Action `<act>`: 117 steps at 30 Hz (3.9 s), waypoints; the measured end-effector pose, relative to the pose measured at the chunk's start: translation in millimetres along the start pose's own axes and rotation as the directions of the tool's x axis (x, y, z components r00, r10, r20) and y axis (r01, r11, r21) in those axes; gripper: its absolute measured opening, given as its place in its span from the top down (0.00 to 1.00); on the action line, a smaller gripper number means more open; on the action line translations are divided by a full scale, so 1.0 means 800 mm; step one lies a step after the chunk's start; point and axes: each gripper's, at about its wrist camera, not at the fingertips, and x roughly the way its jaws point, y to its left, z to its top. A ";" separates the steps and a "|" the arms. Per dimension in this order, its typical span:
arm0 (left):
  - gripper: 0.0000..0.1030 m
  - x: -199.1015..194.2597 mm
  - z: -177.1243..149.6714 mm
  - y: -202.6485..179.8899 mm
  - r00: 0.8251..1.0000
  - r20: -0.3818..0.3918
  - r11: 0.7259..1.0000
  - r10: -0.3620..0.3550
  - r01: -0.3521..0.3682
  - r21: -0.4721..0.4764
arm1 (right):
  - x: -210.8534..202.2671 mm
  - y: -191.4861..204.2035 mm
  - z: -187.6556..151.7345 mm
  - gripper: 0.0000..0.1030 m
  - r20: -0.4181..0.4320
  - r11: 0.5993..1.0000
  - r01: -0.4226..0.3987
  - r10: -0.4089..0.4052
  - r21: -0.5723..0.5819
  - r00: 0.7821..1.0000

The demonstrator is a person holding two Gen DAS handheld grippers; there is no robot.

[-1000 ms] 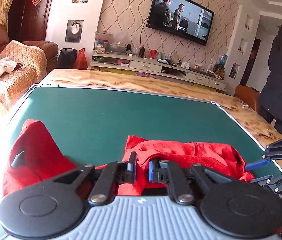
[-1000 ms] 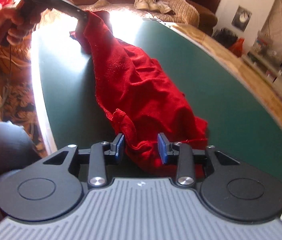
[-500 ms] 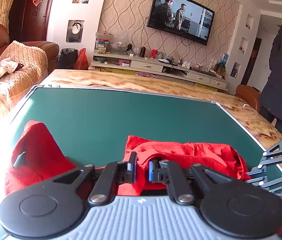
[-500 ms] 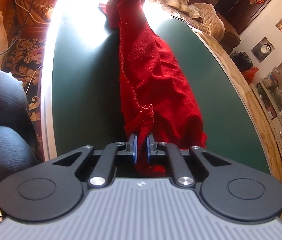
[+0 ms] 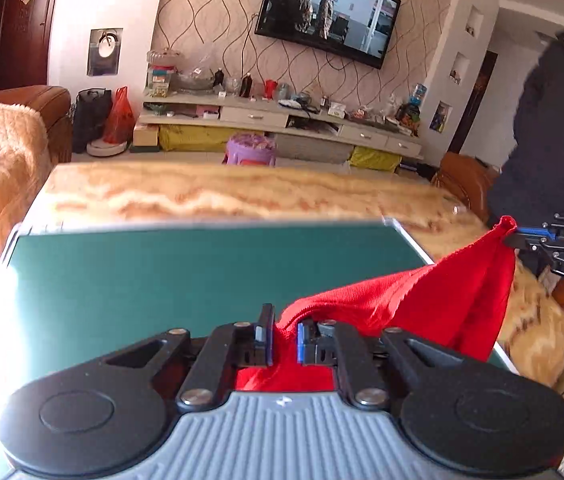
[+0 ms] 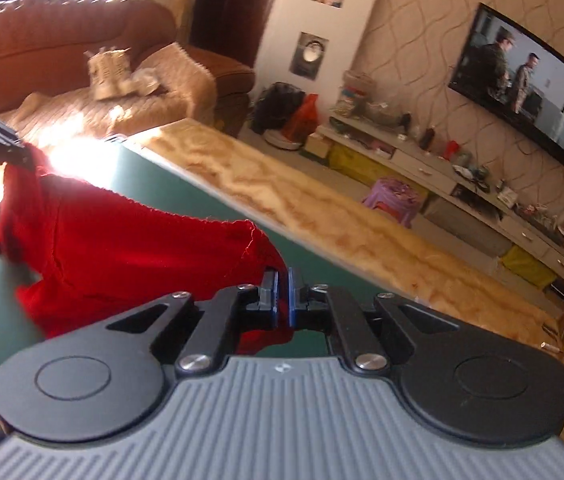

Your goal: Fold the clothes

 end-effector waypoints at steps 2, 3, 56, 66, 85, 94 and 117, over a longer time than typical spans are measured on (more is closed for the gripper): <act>0.89 0.030 0.073 0.009 0.999 0.022 1.000 0.024 -0.024 0.001 | 0.027 -0.046 0.051 0.93 0.021 0.997 0.050 -0.051 0.063 0.998; 0.89 0.044 0.110 0.009 0.998 0.041 0.999 0.048 -0.049 0.007 | 0.040 -0.061 0.077 0.93 0.044 0.994 0.091 -0.094 0.067 0.995; 0.84 0.044 -0.303 -0.067 0.979 -0.161 0.975 0.121 -0.088 0.202 | 0.125 -0.037 -0.292 0.57 -0.354 0.713 0.159 0.133 0.683 0.926; 0.80 0.018 -0.291 -0.044 0.998 -0.030 0.998 0.053 -0.055 -0.044 | 0.125 -0.056 -0.310 0.94 -0.323 0.706 0.124 0.155 0.697 0.934; 0.74 0.065 -0.296 -0.072 0.984 -0.166 0.996 0.064 -0.051 0.079 | -0.030 -0.042 -0.308 0.61 -0.318 0.872 0.292 -0.170 0.392 0.933; 0.58 0.080 -0.264 -0.083 0.997 -0.075 0.997 -0.029 0.023 -0.079 | 0.199 -0.239 -0.199 0.61 -0.250 0.754 0.252 -0.120 0.606 0.961; 0.53 0.137 -0.275 -0.087 0.998 -0.052 0.978 -0.048 0.037 -0.205 | 0.400 -0.288 -0.173 0.95 -0.396 0.715 0.421 -0.216 0.559 0.893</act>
